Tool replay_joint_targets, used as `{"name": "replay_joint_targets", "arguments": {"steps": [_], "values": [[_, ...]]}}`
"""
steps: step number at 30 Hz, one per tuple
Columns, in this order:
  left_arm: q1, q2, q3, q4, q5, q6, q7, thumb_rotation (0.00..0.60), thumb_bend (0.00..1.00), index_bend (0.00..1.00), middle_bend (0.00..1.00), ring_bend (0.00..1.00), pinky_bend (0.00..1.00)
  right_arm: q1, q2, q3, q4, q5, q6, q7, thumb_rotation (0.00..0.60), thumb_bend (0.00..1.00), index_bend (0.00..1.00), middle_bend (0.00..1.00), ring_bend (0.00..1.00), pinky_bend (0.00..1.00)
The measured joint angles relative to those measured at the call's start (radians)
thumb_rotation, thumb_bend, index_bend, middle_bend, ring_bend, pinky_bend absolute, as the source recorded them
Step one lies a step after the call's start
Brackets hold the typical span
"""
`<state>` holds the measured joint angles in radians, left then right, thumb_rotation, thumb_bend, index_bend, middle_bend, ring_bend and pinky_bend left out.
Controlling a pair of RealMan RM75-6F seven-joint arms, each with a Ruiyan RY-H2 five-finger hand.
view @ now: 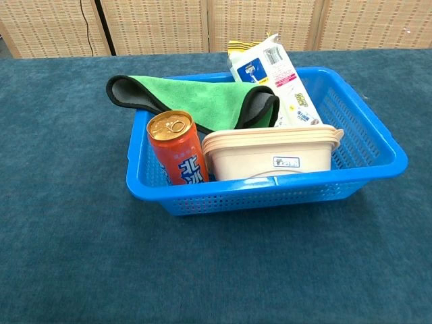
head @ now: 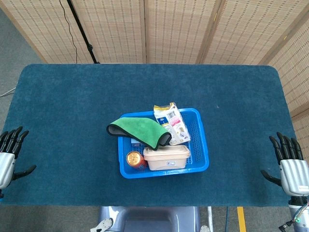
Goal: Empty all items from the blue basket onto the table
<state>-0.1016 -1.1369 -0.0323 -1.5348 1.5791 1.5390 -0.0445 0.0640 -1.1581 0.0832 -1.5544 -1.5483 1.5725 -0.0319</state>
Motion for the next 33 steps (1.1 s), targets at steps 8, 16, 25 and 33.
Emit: {"name": "replay_joint_targets", "arguments": {"steps": [8, 16, 25, 33], "values": [[-0.005, 0.003, 0.007, 0.0, 0.009, -0.011, -0.007, 0.6, 0.01, 0.0, 0.0, 0.0, 0.0, 0.001, 0.007, -0.004, -0.009, 0.0, -0.01, 0.005, 0.6, 0.0, 0.0, 0.0, 0.0, 0.0], [-0.07, 0.033, 0.044, -0.032, 0.159, -0.048, -0.154, 0.6, 0.01, 0.0, 0.0, 0.0, 0.0, 0.004, 0.019, -0.005, -0.029, 0.013, -0.029, 0.001, 0.6, 0.0, 0.0, 0.0, 0.0, 0.0], [-0.298, 0.078, 0.058, -0.214, 0.334, -0.28, -0.26, 0.6, 0.01, 0.0, 0.0, 0.0, 0.0, 0.002, 0.031, 0.002, -0.041, 0.033, -0.035, 0.008, 0.6, 0.0, 0.0, 0.0, 0.0, 0.0], [-0.44, 0.053, -0.006, -0.354, 0.21, -0.531, -0.111, 0.6, 0.01, 0.0, 0.0, 0.0, 0.0, 0.001, 0.042, 0.008, -0.05, 0.044, -0.038, 0.02, 0.6, 0.0, 0.0, 0.0, 0.0, 0.0]]}}
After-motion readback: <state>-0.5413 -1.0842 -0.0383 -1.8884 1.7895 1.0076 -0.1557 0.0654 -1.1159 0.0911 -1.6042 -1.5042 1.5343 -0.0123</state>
